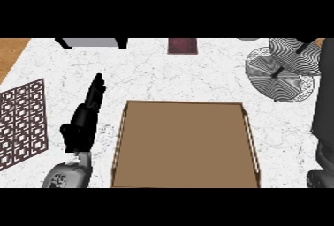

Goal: Pick the lemon from the tray and place it in the tiered basket

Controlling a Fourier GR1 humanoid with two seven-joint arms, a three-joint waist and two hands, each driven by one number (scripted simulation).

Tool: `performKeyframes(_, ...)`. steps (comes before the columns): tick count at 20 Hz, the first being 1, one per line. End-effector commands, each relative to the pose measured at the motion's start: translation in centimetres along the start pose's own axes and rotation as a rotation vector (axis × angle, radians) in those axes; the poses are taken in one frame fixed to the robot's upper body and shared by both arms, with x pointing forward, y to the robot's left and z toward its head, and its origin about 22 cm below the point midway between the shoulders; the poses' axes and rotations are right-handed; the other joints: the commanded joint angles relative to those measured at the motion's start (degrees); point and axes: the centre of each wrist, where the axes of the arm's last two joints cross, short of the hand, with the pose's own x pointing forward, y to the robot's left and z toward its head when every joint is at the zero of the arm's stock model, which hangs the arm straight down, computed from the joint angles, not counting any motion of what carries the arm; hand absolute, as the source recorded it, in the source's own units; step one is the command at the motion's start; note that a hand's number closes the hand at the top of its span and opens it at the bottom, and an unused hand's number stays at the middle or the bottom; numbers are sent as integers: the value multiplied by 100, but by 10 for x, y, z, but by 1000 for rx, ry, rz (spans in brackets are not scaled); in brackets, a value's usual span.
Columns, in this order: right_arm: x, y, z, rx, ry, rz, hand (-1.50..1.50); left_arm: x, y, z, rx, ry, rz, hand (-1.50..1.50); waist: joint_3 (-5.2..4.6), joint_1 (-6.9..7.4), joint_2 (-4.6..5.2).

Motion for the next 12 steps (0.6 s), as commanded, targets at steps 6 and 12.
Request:
performKeyframes(6, -25, -9, -63, -29, 38, 86, 150, -7, 7, -5, -8, -11, 9, 0, -1, 42, 15)
performKeyframes(12, -56, 28, -91, -18, 59, 106, 150, 8, -12, 4, -22, -5, 9, 0, 3, 60, 19)
